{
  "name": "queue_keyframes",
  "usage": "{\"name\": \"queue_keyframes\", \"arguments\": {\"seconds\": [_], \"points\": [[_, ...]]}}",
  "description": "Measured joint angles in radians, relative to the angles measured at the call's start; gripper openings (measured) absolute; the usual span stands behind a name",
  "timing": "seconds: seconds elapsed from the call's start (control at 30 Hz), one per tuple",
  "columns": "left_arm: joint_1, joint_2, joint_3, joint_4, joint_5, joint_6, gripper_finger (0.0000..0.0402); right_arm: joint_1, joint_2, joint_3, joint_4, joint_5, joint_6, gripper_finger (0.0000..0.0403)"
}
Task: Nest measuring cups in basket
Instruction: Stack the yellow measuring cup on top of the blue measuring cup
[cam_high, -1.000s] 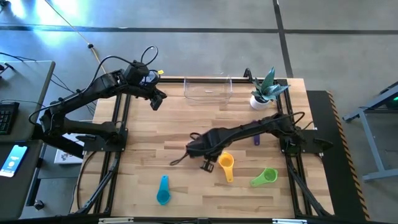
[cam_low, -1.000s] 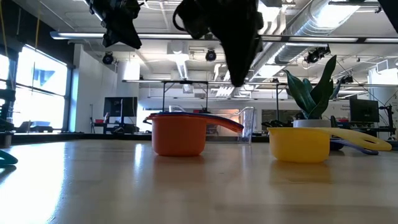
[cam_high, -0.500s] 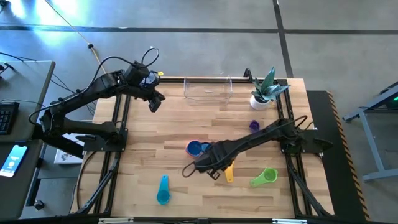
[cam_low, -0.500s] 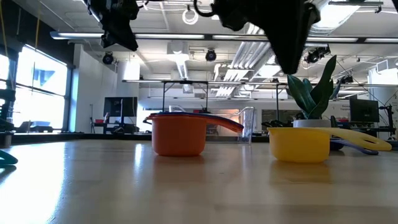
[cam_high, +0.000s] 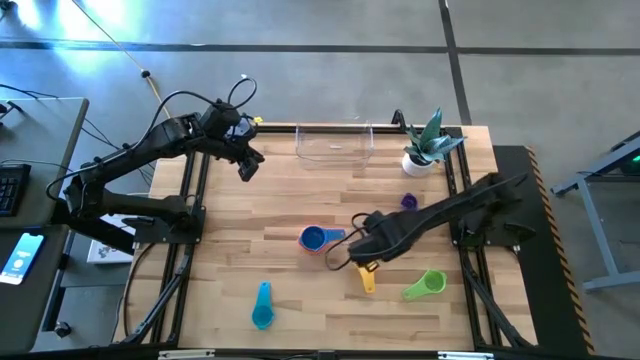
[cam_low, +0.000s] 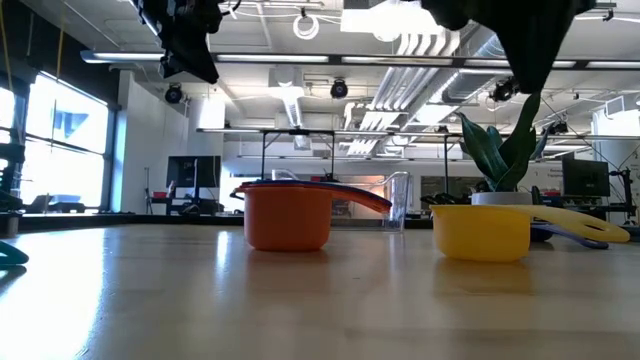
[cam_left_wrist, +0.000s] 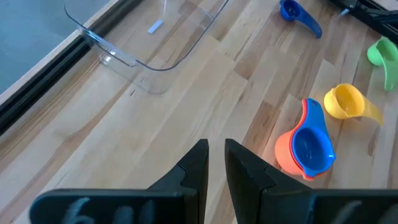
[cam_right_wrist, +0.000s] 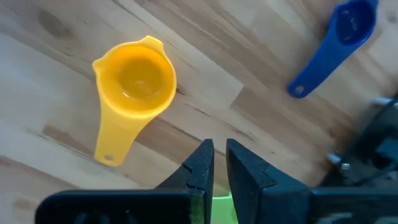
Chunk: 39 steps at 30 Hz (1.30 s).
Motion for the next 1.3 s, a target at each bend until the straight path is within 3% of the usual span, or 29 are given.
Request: {"name": "queue_keyframes", "arguments": {"seconds": [0.3,0.47,0.77,1.3], "points": [[0.0,0.0,0.0,0.0,0.0,-0.002,0.0044,0.0,-0.214,-0.247,0.19,0.033,0.082,0.0033],[0.0,0.0,0.0,0.0,0.0,-0.03,0.0044,0.0,-0.272,-0.355,0.296,0.029,0.082,0.0057],[0.0,0.0,0.0,0.001,0.0,-0.111,0.0044,-0.006,-0.28,-0.496,0.564,0.025,0.071,0.0112],[0.0,0.001,0.0,0.008,0.0,-0.194,0.0044,-0.006,-0.26,-0.648,0.804,0.025,0.079,0.0115]]}}
